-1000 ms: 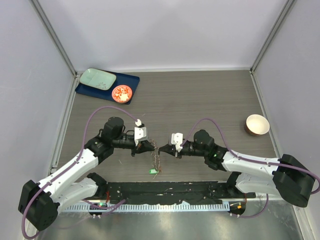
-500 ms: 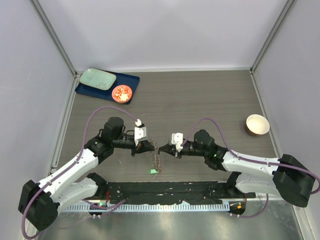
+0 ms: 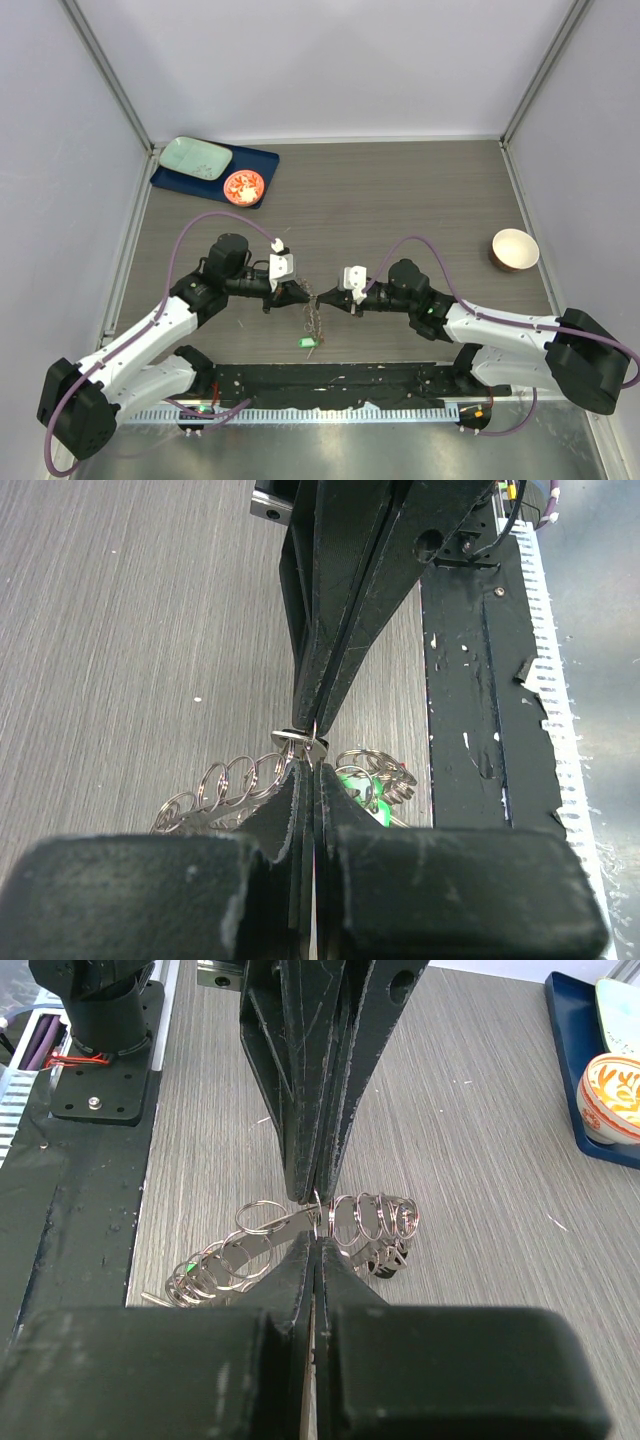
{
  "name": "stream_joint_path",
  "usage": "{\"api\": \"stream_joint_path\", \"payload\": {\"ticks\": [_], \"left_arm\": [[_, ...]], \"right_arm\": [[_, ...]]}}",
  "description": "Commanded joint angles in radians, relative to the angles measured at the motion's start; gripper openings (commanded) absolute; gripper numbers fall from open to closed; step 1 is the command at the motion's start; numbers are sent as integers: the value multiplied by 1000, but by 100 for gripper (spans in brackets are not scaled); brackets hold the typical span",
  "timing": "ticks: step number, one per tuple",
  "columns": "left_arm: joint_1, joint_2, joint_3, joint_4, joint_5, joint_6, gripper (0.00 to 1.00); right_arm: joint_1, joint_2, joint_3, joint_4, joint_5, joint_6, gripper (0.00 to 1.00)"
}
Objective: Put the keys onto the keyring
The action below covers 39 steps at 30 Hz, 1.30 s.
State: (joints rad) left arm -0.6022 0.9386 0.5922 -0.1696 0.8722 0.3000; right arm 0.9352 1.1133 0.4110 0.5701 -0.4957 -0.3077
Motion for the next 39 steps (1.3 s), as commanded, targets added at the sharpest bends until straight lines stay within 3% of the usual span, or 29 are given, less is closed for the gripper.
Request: {"api": "stream_joint_path", "payload": {"ticks": [1,19,39], "left_arm": [[-8,-11,40,30,25,13,0],[-8,-23,38,24,17,21,0],[-8,-15,40,24,21,19,0]], "right_arm": [[5,-18,12,48,14,-2,1],[7,-26,18,4,62,-4,1],[5,-24,14,27,-1,-7,1]]}}
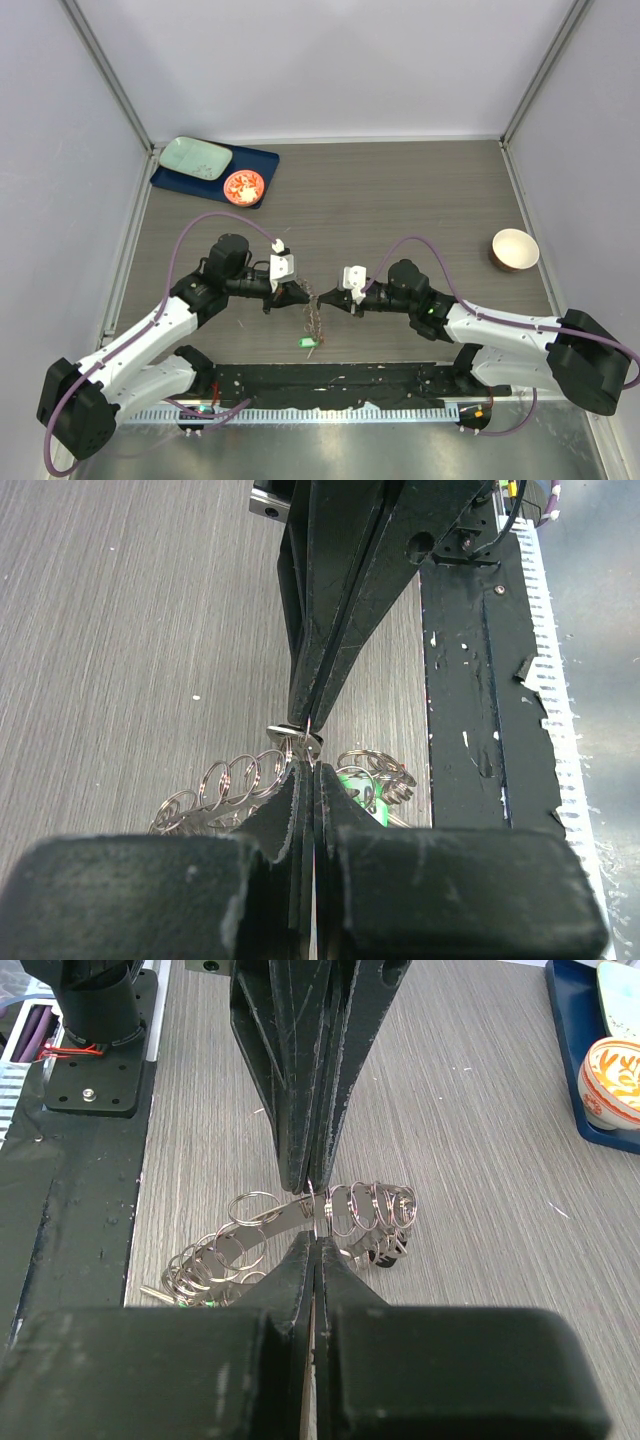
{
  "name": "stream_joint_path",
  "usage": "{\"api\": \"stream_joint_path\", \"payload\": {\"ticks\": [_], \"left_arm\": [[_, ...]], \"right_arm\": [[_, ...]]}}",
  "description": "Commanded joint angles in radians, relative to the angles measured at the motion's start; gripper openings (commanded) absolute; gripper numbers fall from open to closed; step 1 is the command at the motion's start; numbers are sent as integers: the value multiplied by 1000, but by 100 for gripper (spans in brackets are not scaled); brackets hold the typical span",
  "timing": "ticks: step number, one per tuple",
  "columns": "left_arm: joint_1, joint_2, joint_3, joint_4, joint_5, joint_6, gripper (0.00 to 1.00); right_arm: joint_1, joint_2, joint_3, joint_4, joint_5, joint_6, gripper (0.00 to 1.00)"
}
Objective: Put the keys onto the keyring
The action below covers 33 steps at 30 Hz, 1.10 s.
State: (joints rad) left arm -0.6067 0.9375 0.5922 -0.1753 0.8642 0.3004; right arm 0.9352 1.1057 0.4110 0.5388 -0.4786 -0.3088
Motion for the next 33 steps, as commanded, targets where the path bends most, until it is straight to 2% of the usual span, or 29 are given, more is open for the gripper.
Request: {"api": "stream_joint_path", "payload": {"ticks": [1,17,33], "left_arm": [[-2,-14,40,31,29,17,0],[-7,-5,44,31,53,14,0],[-27,-8,47,40,47,6,0]], "right_arm": [[5,-15,15,59,-20,-6,1],[5,-7,18,70,-107,-23,1],[5,17,41,75,-132,-1,1]]}}
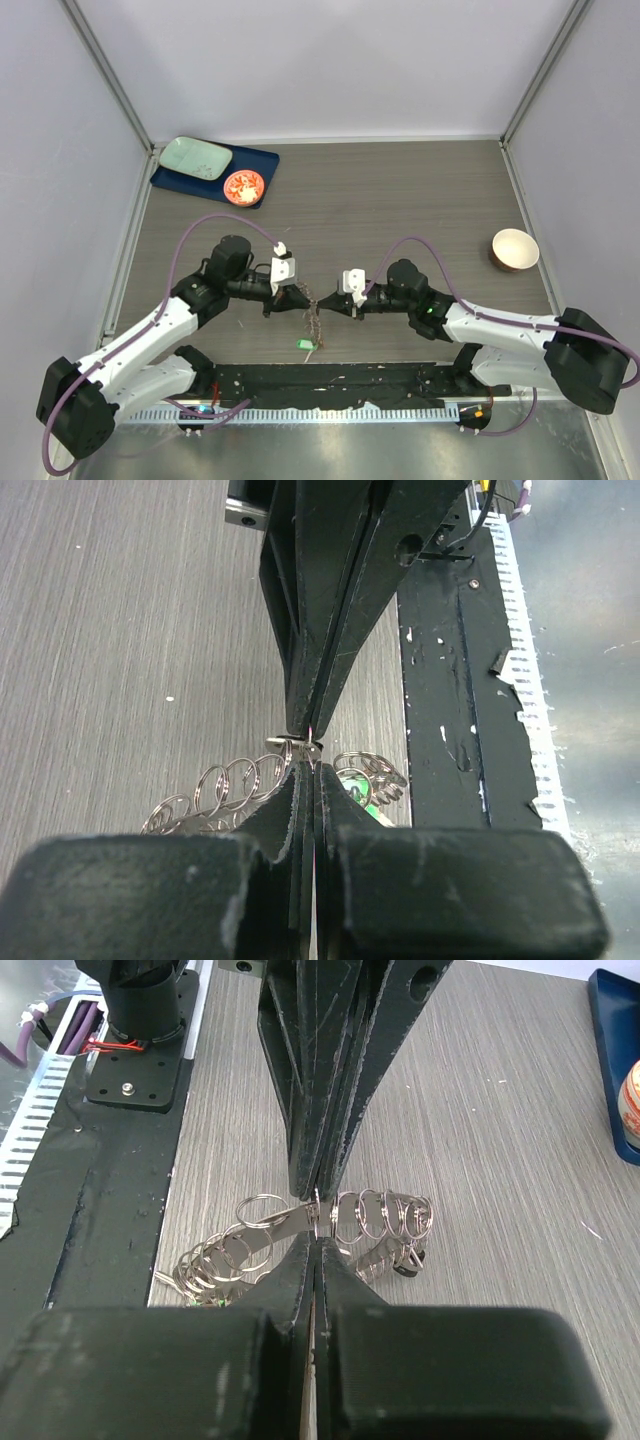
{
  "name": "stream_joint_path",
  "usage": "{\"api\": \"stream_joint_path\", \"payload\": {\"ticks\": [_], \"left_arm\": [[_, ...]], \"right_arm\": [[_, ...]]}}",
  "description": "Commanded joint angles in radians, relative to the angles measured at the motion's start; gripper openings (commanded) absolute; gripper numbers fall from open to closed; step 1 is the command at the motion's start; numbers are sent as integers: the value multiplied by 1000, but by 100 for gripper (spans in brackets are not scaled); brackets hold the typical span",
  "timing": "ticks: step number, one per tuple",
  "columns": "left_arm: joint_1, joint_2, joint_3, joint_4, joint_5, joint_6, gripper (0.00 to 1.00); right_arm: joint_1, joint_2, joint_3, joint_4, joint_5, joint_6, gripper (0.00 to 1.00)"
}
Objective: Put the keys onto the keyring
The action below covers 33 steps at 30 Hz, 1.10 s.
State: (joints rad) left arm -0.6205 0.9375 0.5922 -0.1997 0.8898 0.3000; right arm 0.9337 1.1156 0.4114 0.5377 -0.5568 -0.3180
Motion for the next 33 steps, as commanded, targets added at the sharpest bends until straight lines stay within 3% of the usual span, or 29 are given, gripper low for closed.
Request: {"api": "stream_joint_path", "payload": {"ticks": [1,18,33], "left_arm": [[-15,-9,46,66,21,5,0],[-25,3,49,80,-8,-41,0],[-99,43,119,-95,-184,-59,0]], "right_arm": [[7,9,44,76,-58,10,1],[5,-28,33,84,-28,4,1],[8,-37,49,15,3,-29,1]]}}
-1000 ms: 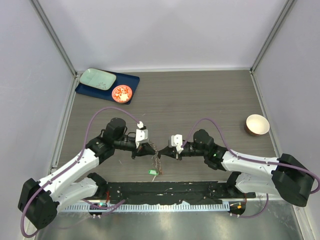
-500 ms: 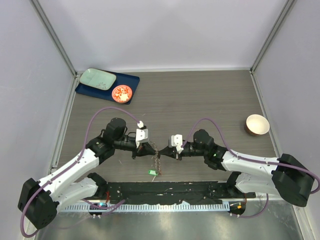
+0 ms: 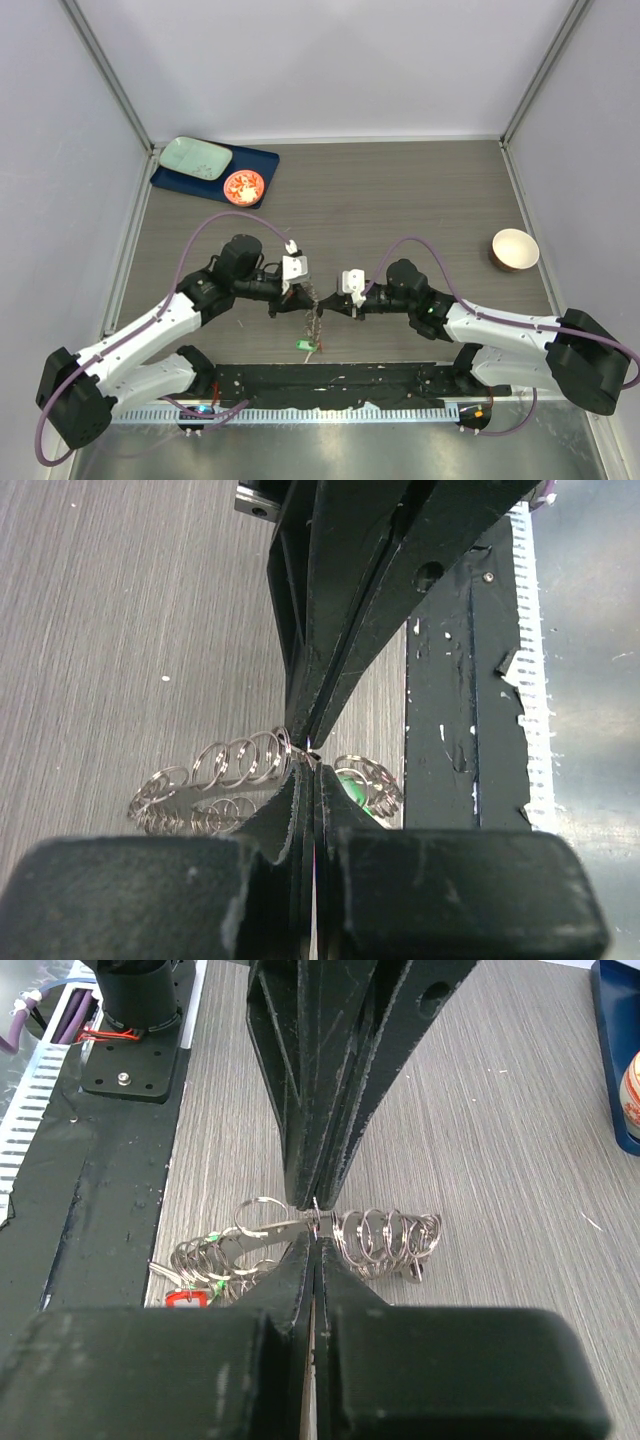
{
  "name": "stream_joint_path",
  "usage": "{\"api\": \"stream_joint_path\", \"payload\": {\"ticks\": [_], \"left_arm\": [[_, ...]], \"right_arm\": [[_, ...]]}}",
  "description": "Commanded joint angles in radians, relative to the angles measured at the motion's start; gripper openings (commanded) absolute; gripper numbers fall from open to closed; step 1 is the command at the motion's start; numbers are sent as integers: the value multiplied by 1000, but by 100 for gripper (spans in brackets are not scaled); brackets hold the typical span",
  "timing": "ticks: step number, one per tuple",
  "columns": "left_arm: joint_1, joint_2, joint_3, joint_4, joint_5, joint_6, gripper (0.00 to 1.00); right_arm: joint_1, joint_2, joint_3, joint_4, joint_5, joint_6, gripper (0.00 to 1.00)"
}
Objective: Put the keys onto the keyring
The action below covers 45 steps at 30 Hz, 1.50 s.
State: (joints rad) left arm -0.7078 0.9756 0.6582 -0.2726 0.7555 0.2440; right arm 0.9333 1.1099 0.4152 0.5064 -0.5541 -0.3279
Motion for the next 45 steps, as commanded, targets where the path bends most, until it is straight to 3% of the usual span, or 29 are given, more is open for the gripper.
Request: {"api": "stream_joint_path", "payload": {"ticks": [1,14,24,36,45], "left_arm": [[-13,14,60,-48,-61,6,0],[-76,86,129,-114,-134,-21,0],[-111,103,150,-90,-300,-205,0],[-111,9,74,29,-459,-406,0],[-111,-86,-37,240,-509,-512,0]], "right_arm": [[9,-32,46,44,0,-20,1],[10,-13,60,24,-3,-26,1],[19,-22,51,12,40,-46,1],[29,-22,34,29,65,-59,1],[35,1,36,35,66,-57,1]]}}
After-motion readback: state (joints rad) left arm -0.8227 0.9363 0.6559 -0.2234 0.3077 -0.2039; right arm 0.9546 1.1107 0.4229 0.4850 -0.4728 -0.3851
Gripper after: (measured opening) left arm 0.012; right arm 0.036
